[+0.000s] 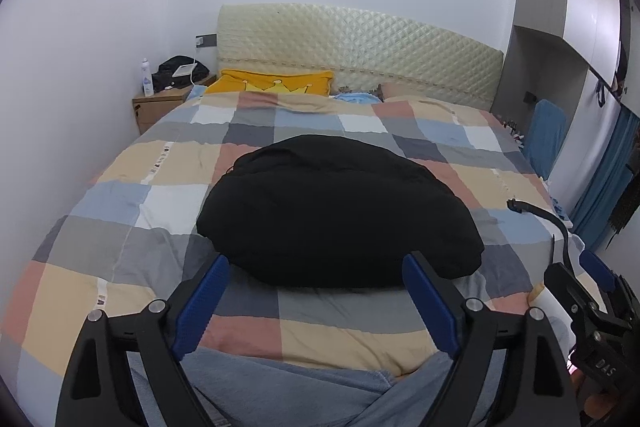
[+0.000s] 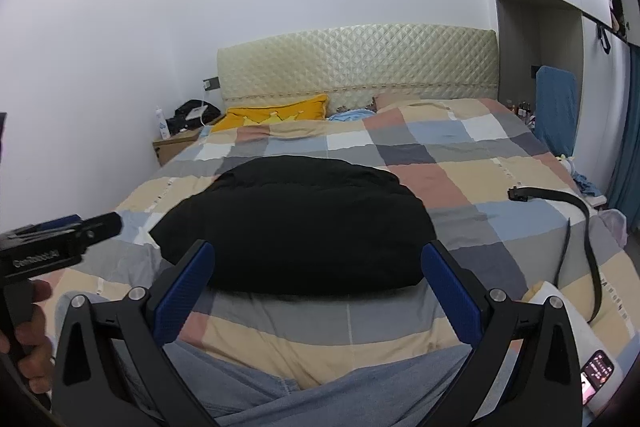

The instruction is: Fold large clothes

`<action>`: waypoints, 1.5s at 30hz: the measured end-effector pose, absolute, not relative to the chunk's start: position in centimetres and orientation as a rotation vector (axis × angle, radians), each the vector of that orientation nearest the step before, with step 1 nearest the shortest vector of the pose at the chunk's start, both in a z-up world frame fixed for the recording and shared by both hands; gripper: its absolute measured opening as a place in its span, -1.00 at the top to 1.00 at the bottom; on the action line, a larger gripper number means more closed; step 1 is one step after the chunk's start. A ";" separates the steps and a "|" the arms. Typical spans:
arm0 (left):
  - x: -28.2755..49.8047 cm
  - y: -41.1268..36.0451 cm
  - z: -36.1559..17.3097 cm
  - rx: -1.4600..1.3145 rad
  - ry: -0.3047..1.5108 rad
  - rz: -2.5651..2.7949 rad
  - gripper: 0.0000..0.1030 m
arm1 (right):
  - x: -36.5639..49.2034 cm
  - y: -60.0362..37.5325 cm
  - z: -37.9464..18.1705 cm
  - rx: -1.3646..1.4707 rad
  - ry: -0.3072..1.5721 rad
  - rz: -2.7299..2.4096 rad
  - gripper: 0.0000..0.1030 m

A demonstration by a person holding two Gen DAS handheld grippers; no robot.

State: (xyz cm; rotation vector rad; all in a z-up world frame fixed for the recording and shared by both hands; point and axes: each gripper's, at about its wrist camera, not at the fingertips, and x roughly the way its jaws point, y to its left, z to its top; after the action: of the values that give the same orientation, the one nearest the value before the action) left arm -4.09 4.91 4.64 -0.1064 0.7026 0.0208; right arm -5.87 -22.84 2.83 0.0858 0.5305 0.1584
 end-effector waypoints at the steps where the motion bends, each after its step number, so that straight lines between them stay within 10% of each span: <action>1: -4.1 5.0 4.7 -0.108 0.704 0.024 -0.72 | -5.9 -22.8 2.8 0.086 0.534 0.159 -0.99; 45: -4.0 4.4 4.0 -0.071 0.766 0.013 -0.72 | -5.4 -22.7 2.5 0.088 0.563 0.135 -0.99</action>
State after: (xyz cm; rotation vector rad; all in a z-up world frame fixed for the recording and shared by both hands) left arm -3.97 4.41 4.02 -0.0708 0.7660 0.0131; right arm -5.41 -22.65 2.49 0.0876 0.5627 0.1345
